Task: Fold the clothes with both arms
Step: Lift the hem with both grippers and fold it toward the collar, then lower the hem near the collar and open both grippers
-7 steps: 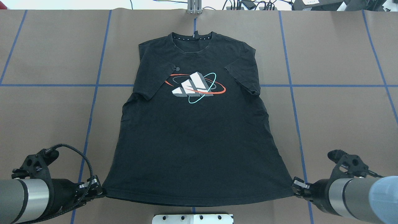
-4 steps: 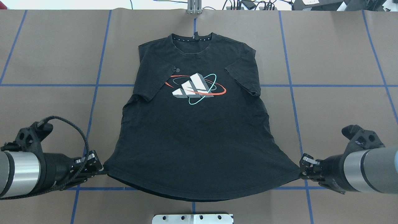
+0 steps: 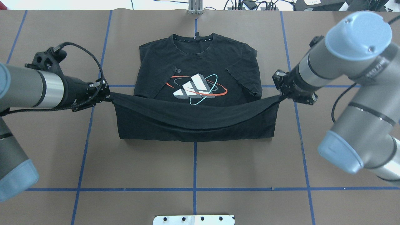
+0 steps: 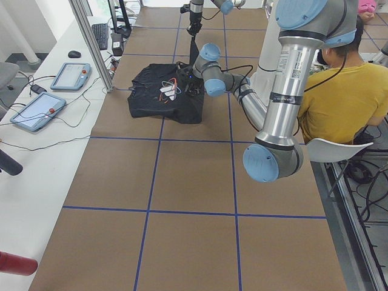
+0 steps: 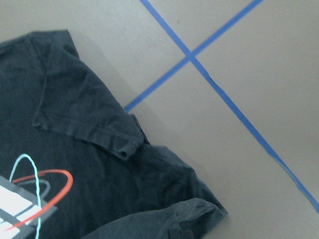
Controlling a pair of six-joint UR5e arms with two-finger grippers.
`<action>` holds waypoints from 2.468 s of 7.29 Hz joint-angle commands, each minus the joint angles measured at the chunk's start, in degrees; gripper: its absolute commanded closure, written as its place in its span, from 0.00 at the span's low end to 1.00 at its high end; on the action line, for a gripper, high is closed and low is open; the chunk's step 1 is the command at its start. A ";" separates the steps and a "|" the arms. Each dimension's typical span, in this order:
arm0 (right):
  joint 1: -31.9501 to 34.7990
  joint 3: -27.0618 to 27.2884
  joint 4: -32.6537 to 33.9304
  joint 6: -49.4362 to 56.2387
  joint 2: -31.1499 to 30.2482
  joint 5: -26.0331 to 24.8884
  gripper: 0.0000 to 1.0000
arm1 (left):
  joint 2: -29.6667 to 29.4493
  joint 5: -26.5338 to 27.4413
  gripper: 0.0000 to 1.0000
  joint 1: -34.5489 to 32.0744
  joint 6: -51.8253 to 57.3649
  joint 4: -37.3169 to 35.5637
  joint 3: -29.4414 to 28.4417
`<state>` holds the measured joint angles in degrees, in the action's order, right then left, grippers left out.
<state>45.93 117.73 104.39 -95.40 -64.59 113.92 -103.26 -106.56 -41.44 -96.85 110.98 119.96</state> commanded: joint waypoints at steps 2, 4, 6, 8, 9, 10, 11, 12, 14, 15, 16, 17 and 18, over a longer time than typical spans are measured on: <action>7.50 -16.08 -0.42 7.32 10.07 1.39 1.00 | -9.65 -0.14 1.00 -6.10 2.79 0.46 -13.39; 7.95 -27.24 -1.64 10.22 15.79 0.78 1.00 | -12.13 -0.05 1.00 -7.78 4.30 6.48 -22.18; 7.95 -38.40 -15.74 10.06 16.07 0.42 1.00 | -15.20 0.38 1.00 -8.48 4.31 15.97 -33.95; 7.07 -44.85 -22.46 9.79 16.33 -1.33 1.00 | -18.53 0.47 1.00 -8.66 4.31 23.19 -43.18; 6.72 -46.26 -23.18 9.79 16.34 -1.77 1.00 | -20.99 0.47 0.95 -8.66 4.31 25.92 -47.84; 6.46 -46.71 -24.05 9.71 16.34 -1.86 1.00 | -22.23 0.91 0.96 -8.66 4.22 26.56 -49.46; 6.45 -46.81 -24.06 9.70 16.34 -1.86 1.00 | -24.25 3.26 0.96 -8.66 4.22 26.39 -51.65; 6.28 -47.07 -24.06 9.70 16.34 -1.86 1.00 | -26.53 3.37 0.96 -8.66 4.22 26.57 -55.06; 6.19 -47.94 -24.15 9.79 16.51 -2.91 1.00 | -26.73 4.68 0.96 -8.66 4.31 28.48 -57.97; 6.19 -49.95 -25.63 9.79 17.64 -3.44 1.00 | -26.64 4.69 0.96 -8.66 4.31 29.02 -58.78; 6.02 -51.28 -27.82 9.71 17.74 -3.45 1.00 | -26.55 4.95 0.91 -8.57 4.57 29.11 -58.96; 6.01 -51.29 -27.93 9.62 18.09 -3.45 1.00 | -26.55 5.30 0.73 -8.49 4.57 29.12 -58.96; 6.01 -51.38 -27.93 9.53 18.27 -3.45 0.75 | -26.55 5.31 0.43 -8.48 4.57 29.12 -58.88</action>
<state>51.98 66.66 76.82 -85.77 -46.62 110.51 -129.83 -101.40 -49.97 -92.32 140.04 61.10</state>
